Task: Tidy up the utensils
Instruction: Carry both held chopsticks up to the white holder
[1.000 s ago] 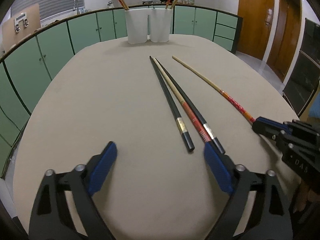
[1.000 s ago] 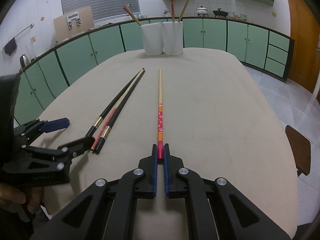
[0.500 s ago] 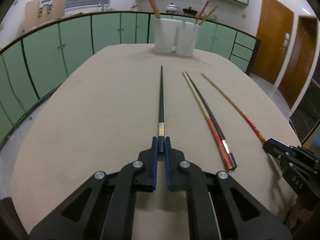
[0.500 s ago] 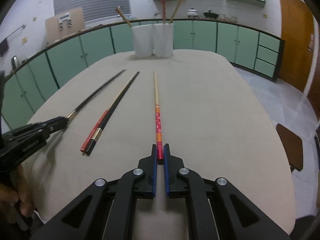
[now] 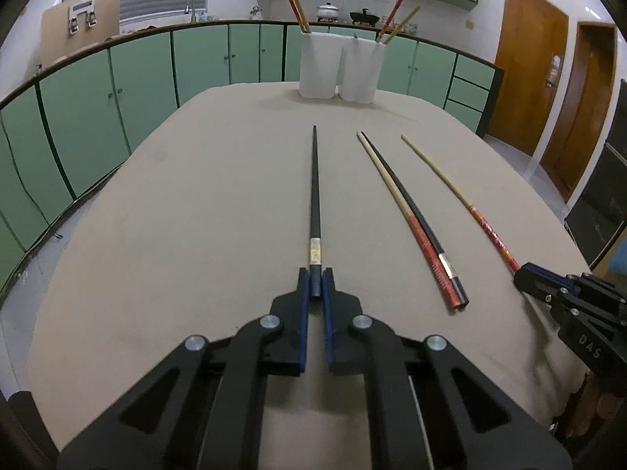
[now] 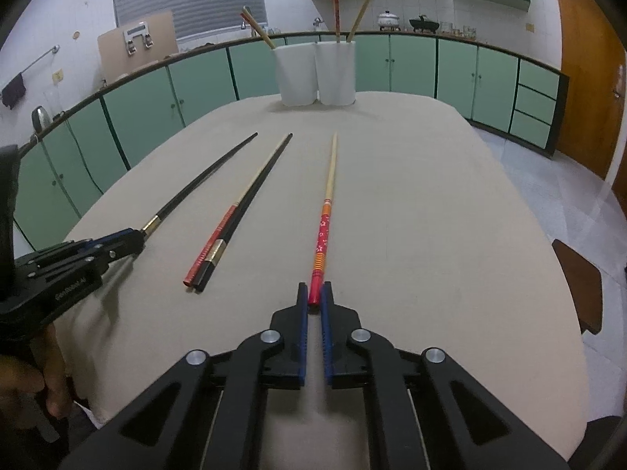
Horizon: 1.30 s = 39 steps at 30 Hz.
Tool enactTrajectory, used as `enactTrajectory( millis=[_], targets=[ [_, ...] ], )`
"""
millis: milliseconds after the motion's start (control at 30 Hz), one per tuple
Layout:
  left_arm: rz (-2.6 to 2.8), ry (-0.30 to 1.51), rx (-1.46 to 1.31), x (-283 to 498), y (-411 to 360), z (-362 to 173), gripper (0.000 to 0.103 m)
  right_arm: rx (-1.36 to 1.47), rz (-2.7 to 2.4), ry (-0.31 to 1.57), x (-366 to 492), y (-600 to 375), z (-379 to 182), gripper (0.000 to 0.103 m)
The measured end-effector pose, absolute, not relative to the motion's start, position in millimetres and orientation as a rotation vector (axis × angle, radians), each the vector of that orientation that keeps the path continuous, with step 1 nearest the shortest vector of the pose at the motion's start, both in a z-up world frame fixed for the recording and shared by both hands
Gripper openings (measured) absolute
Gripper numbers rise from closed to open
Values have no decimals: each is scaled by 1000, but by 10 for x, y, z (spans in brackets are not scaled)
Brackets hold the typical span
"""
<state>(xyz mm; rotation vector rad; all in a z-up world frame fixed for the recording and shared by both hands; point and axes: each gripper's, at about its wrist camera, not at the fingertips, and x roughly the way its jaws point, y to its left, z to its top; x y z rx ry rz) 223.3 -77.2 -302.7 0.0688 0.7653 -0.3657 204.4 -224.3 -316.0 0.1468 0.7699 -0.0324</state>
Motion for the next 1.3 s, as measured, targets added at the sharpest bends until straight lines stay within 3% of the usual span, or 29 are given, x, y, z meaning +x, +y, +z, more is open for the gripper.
enactTrajectory(
  millis=[733, 1300],
  targets=[
    [-473, 627, 47, 2373, -565, -1364, 6, 57, 94, 608, 2275, -2329, -1150, 6],
    [-577, 717, 51, 2906, -577, -923, 6, 44, 171, 725, 2774, -2403, -880, 6]
  ],
)
